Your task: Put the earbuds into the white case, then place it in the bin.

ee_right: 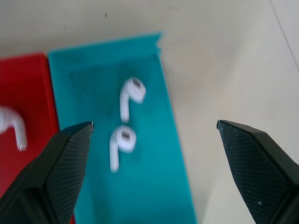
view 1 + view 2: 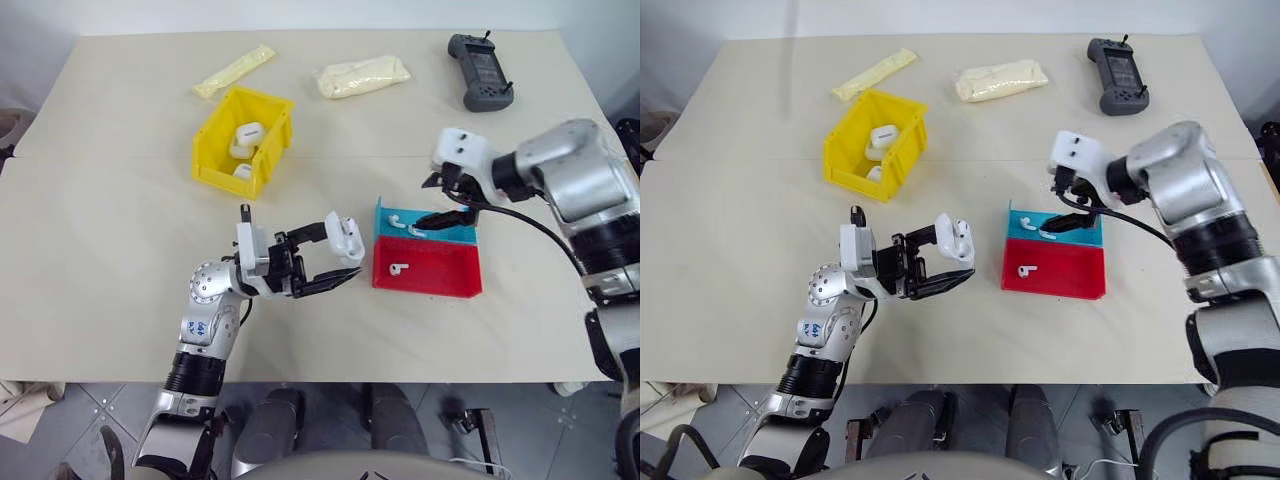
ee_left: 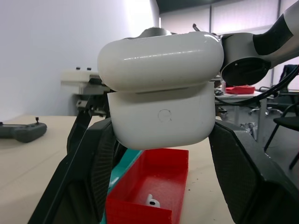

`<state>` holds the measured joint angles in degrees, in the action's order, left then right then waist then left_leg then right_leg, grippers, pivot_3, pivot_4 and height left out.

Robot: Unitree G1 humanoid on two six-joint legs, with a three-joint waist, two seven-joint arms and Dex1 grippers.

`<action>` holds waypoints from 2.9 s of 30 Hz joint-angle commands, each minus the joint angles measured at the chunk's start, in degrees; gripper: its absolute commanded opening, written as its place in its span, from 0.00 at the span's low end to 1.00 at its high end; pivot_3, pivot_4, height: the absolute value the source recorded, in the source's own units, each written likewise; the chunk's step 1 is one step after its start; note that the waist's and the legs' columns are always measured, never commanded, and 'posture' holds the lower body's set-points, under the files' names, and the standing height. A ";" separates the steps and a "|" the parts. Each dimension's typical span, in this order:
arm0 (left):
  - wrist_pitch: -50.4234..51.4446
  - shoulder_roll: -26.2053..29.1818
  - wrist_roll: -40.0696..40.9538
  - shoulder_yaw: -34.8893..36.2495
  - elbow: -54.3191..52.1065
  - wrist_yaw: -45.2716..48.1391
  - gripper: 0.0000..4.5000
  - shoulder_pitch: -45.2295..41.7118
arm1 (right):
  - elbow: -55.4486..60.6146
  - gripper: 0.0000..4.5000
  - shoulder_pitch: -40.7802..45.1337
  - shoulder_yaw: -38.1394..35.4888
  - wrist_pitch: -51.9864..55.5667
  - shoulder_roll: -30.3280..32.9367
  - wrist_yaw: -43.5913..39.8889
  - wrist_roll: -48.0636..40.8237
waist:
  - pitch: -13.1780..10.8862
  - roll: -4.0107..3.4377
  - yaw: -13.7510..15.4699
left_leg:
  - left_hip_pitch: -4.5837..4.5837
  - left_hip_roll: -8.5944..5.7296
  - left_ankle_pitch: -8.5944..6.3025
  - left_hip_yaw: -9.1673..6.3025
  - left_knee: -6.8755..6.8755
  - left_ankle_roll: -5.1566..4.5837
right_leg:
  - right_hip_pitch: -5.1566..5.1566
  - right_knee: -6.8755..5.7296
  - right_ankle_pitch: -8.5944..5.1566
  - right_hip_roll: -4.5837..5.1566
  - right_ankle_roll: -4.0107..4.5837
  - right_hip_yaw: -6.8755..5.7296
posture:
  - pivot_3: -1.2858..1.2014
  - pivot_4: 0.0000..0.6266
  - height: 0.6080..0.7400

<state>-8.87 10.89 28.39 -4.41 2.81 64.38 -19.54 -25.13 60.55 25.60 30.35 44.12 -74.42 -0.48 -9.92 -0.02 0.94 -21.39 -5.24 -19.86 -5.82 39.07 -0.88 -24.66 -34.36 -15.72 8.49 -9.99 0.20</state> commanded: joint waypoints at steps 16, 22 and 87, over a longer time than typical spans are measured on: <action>-2.29 -0.07 -0.64 -0.21 -3.24 -3.21 0.60 1.93 | -3.86 0.99 1.23 1.21 2.27 -2.56 -2.11 9.02 | 0.00 -0.01 -0.49 | 0.00 -0.05 0.01 0.00 0.07 0.00 | -0.01 -0.10 0.00 0.03 0.00 0.02 | 0.52 0.24 1.00; -2.64 -0.11 -0.59 -0.21 -2.50 -3.12 0.60 1.22 | -3.39 0.54 0.25 0.76 3.15 -3.56 -1.86 9.11 | 0.00 0.00 -0.94 | 0.00 -0.06 0.01 0.00 0.07 0.00 | 0.00 -0.09 0.00 0.03 0.00 0.02 | 0.52 0.24 1.00; -4.11 0.57 -1.29 0.40 -3.87 -5.80 0.60 2.40 | -21.51 0.13 5.07 1.67 -34.28 -7.86 -7.96 18.68 | 0.01 -0.02 -1.17 | 0.11 -0.03 0.01 0.00 0.07 0.01 | 0.08 -0.13 0.00 0.01 0.00 0.02 | 0.52 0.24 1.00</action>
<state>-11.40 11.39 26.79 -4.41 2.10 58.86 -17.36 -46.63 66.10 27.10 -3.70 36.22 -82.07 17.21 -9.90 -0.04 -0.23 -21.27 -5.27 -19.85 -5.82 39.14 -0.86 -24.58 -34.49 -15.72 8.50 -9.98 0.22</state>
